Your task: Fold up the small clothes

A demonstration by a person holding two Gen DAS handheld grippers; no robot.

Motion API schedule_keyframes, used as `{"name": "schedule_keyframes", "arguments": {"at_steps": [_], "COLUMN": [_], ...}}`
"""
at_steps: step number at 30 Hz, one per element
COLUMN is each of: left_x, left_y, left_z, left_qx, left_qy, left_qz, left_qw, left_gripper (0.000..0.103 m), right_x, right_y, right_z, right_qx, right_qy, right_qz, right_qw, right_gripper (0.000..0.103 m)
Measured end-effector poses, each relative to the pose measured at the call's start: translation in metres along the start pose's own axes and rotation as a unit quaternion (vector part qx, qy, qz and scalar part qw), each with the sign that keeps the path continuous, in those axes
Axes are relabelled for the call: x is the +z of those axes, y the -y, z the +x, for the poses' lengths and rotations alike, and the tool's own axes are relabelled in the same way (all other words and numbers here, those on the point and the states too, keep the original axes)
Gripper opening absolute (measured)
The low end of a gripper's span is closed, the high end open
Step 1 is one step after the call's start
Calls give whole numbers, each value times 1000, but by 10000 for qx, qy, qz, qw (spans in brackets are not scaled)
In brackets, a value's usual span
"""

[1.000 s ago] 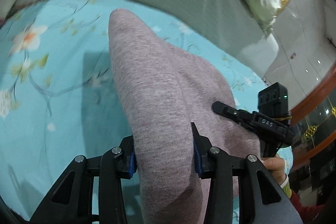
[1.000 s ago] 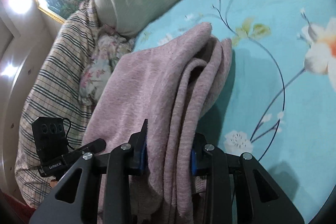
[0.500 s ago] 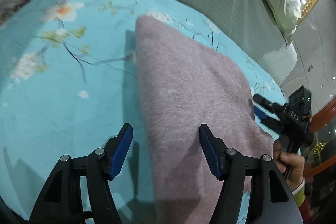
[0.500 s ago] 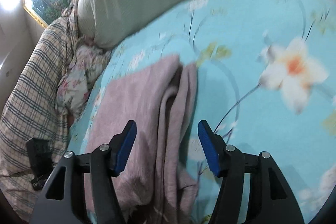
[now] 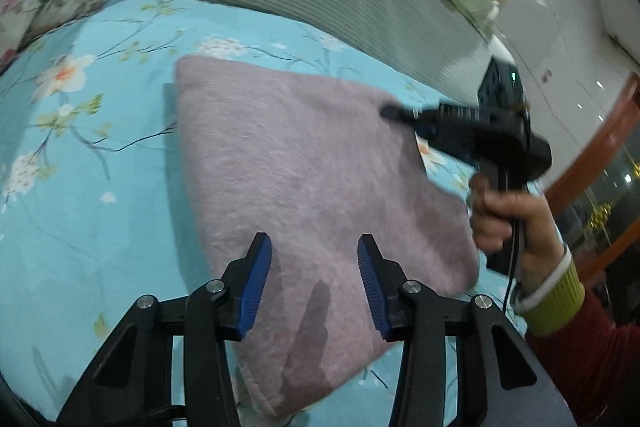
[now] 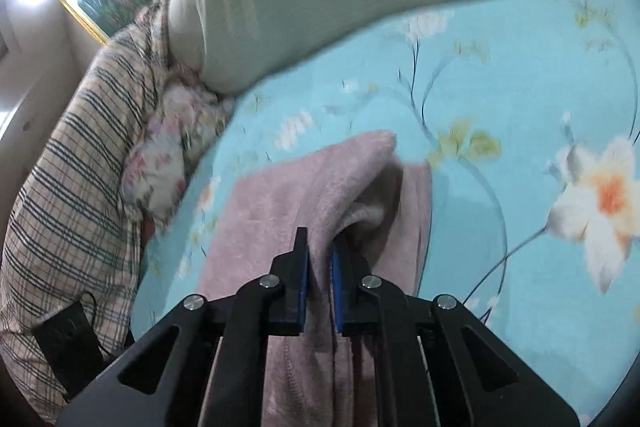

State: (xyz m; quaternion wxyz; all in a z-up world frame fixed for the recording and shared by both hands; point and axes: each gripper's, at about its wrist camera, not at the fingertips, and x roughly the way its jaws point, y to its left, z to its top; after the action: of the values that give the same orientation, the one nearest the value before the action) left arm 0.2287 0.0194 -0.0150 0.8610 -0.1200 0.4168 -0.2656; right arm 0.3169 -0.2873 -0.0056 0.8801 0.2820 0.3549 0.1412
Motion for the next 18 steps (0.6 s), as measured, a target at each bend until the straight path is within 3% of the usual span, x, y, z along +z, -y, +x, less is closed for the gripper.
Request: {"name": "schedule_keyframes", "arguments": {"at_steps": [4,7,9,12,18], "left_x": [-6,-15,-20,-25,-39], "left_y": [4,1,0,-2,3], "left_z": [18,32,31,23,0], "left_qx": [140,316,315,275,168], "left_qy": [-295,-509,-498,-504,-412], "left_qz": [198,286,310,249,229], "left_qw": [9993,9978,9978,9980,9987], "left_gripper": [44,44,44,44,44], "right_x": [-11,-22,-25,-37,-95], "right_y": [24,36,35,25,9], "right_z": [24,25,12,-20,-74], "right_qx": [-348,-210,-183,-140,110], "right_qy": [-461,-540,-475,-295,-243], "right_qz": [281,553,641,490,379], "right_qw": [9979,9968,9966,9983,9989], "right_gripper": [11,18,24,24,24]}}
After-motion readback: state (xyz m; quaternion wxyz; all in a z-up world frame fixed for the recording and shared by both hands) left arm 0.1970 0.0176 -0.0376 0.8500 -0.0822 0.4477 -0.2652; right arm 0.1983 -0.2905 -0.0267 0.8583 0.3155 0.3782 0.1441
